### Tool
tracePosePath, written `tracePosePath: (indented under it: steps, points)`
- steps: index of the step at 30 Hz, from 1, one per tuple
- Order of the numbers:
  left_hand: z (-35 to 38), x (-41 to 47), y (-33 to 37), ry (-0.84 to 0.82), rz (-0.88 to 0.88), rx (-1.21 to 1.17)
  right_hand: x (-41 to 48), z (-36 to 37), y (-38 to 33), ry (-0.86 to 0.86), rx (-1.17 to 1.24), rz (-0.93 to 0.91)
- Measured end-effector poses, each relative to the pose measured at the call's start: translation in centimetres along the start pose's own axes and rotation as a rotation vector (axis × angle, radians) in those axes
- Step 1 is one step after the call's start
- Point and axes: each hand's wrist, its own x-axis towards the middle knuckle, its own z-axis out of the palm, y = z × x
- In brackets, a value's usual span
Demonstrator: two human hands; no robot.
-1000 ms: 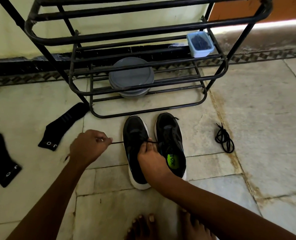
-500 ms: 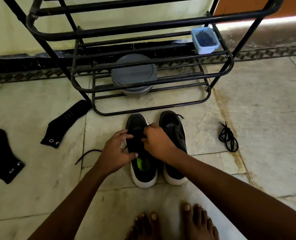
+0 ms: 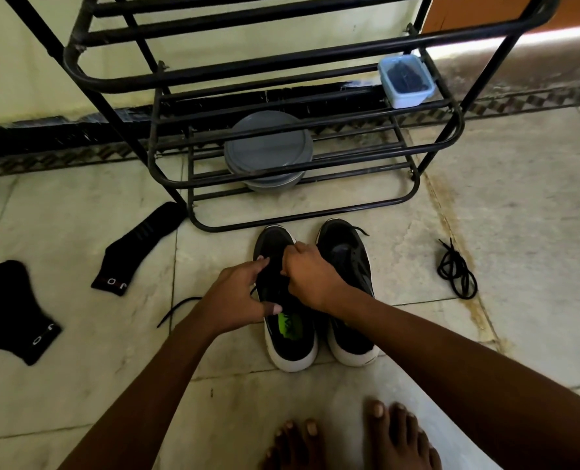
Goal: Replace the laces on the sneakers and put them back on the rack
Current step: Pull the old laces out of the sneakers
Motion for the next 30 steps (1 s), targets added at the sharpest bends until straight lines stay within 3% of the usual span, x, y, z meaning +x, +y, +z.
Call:
tracePosePath:
  steps: [5,10,19,22,30]
  points:
    - [-0.2,0.2,0.4,-0.025,-0.014,0.023,-0.8,0.3,0.0,0.091,0.007,-0.064]
    - [0.1,0.1,1.2,-0.013,0.034,0.125,-0.5,0.0,0.3,0.123,0.164,-0.117]
    - [-0.1,0.1,1.3,-0.051,0.002,0.143,-0.5,-0.3,1.3,0.106,0.401,-0.04]
    - [0.0,0.2,1.2,-0.054,-0.001,0.167,-0.1,-0.1,1.1,0.092,0.268,-0.104]
    - [0.2,0.7,1.5,-0.109,-0.029,0.246,-0.8,-0.5,1.1,0.25,-0.349,-0.302]
